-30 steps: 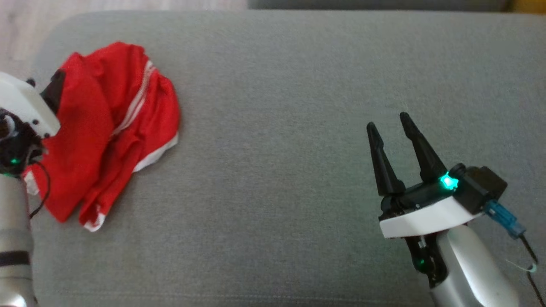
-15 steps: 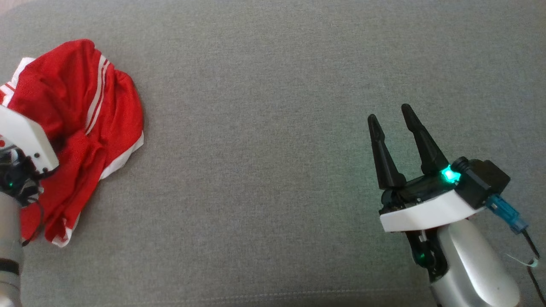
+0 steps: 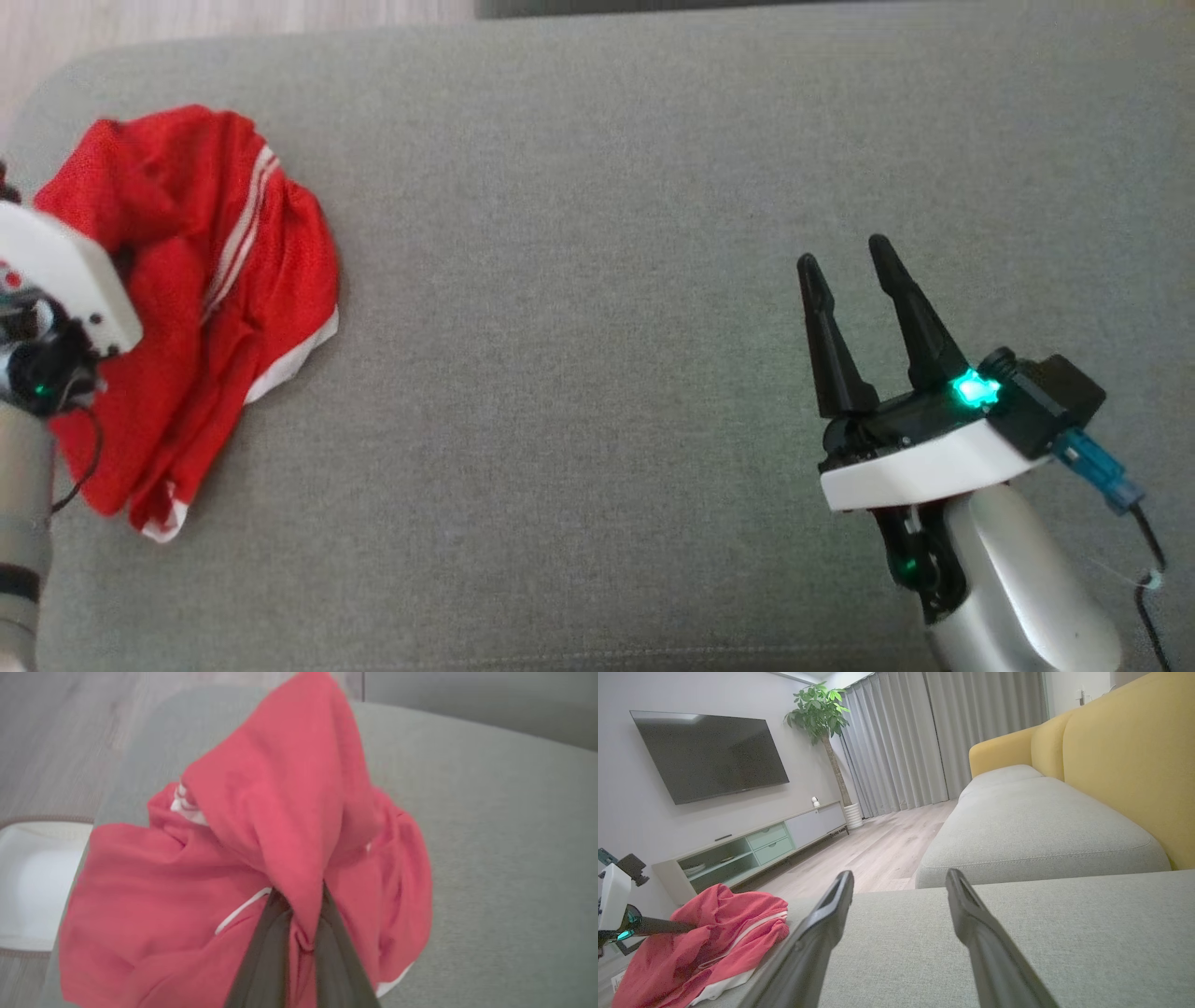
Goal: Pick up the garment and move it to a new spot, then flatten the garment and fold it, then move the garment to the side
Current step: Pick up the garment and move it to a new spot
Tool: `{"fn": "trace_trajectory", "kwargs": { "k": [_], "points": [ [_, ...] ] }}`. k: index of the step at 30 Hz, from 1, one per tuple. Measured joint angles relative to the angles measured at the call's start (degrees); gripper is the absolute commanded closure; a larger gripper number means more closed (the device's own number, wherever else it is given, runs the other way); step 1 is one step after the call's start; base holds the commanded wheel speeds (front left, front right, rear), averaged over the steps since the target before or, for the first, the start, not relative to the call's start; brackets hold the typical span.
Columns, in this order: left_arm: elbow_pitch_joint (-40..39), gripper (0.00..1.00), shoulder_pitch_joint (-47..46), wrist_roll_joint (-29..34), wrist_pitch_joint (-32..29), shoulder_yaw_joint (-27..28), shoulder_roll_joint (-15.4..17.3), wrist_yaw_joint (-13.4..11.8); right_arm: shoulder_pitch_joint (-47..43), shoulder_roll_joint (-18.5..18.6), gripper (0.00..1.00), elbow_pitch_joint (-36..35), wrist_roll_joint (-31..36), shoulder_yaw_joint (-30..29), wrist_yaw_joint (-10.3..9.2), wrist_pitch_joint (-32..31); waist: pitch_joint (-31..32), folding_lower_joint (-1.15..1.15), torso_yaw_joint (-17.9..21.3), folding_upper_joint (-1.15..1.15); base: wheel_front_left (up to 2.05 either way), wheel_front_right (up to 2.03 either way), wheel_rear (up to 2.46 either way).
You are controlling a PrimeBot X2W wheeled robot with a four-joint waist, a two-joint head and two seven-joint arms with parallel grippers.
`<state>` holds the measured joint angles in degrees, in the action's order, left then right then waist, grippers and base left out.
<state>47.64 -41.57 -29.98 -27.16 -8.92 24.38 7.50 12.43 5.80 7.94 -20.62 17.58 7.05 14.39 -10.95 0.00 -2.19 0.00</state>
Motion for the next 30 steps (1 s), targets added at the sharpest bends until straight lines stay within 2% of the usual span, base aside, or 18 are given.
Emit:
{"fn": "trace_trajectory", "kwargs": {
  "k": [9,16,19,22,26,28,30],
  "points": [
    [-8.9,1.00,-0.1,-1.5,6.5,-5.0,1.3,0.0,-1.4,-0.6,0.00,0.7,-0.7,-0.1,0.00,0.0,5.5,0.00,0.6,0.00,0.00,0.00,0.00],
    [-20.1,1.00,-1.7,-2.4,9.8,-8.4,0.1,0.0,-4.5,-1.4,0.00,1.1,-1.5,0.1,0.00,0.0,9.5,0.00,3.0,0.00,0.00,0.00,0.00],
    [-26.1,1.00,-2.2,-2.9,11.4,-9.0,-1.1,0.0,-4.6,-1.5,0.00,1.0,-1.7,0.0,0.00,0.0,10.3,0.00,4.8,0.00,0.00,0.00,0.00],
    [-31.9,1.00,-2.0,-4.0,12.2,-9.5,-3.7,-0.5,-4.9,-1.5,0.00,0.5,-2.0,-0.7,0.00,0.0,10.7,0.00,6.8,0.00,0.00,0.00,0.00],
    [-38.3,1.00,1.4,-3.3,13.3,-13.5,-6.4,-0.5,-4.9,-1.5,0.00,-0.1,-2.3,-1.1,0.00,0.0,10.0,-0.01,9.3,0.00,0.00,0.00,0.00],
    [-38.4,1.00,5.0,-1.7,15.9,-15.7,-7.8,-0.8,-4.9,-1.5,0.00,-0.5,-2.7,-1.4,0.00,0.0,9.1,0.00,10.2,0.00,0.00,0.00,0.00],
    [-33.8,1.00,11.0,0.3,20.2,-19.2,-10.1,-1.0,-4.7,-1.6,0.00,-0.8,-3.3,-1.5,0.00,0.0,7.6,0.00,11.2,0.00,0.00,0.00,0.00]
  ]
}}
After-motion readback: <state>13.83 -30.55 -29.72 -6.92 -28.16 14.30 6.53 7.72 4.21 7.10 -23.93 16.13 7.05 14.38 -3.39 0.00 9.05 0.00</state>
